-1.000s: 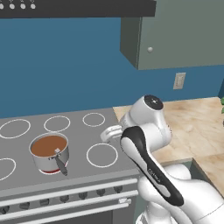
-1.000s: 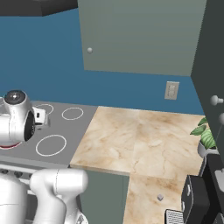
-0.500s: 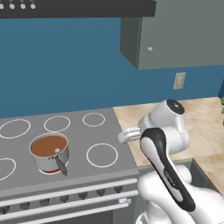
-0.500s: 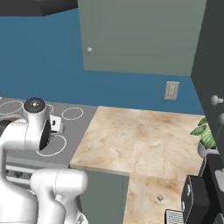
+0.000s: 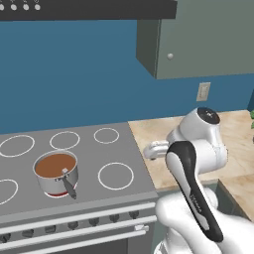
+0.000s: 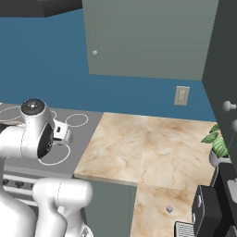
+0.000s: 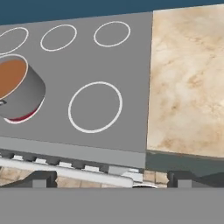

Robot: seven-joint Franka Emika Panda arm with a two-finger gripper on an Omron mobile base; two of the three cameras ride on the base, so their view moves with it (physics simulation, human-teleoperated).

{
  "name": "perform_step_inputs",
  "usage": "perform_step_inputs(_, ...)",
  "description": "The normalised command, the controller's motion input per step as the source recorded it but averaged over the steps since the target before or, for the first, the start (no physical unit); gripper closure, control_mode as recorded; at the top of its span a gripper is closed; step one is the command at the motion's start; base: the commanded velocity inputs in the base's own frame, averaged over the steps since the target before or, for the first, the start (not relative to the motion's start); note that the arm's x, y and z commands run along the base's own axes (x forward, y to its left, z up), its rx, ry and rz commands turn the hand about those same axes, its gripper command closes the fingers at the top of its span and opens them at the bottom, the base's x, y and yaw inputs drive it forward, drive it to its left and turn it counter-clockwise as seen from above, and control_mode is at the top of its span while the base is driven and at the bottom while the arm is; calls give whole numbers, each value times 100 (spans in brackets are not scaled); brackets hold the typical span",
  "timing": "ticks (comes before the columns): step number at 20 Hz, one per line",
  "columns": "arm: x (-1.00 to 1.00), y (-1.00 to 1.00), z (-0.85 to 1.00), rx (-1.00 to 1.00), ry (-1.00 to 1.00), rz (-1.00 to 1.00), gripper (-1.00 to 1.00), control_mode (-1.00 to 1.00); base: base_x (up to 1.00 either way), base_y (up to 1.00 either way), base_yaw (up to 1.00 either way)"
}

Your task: Pick up the sugar cube(s) and place them in the saucepan with hot chocolate.

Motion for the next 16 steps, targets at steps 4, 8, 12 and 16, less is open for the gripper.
perform_step_inputs(4,-16,-58,-5,1,-2,-15,-100,-100,0,0,0)
perform_step_inputs(8,-23,-92,0,4,-6,-1,-100,-100,0,0,0)
perform_step_inputs(12,-71,-61,-17,7,-17,-31,-100,-100,0,0,0)
perform_step_inputs(16,-11,-59,-34,1,9,-44,-100,-100,0,0,0)
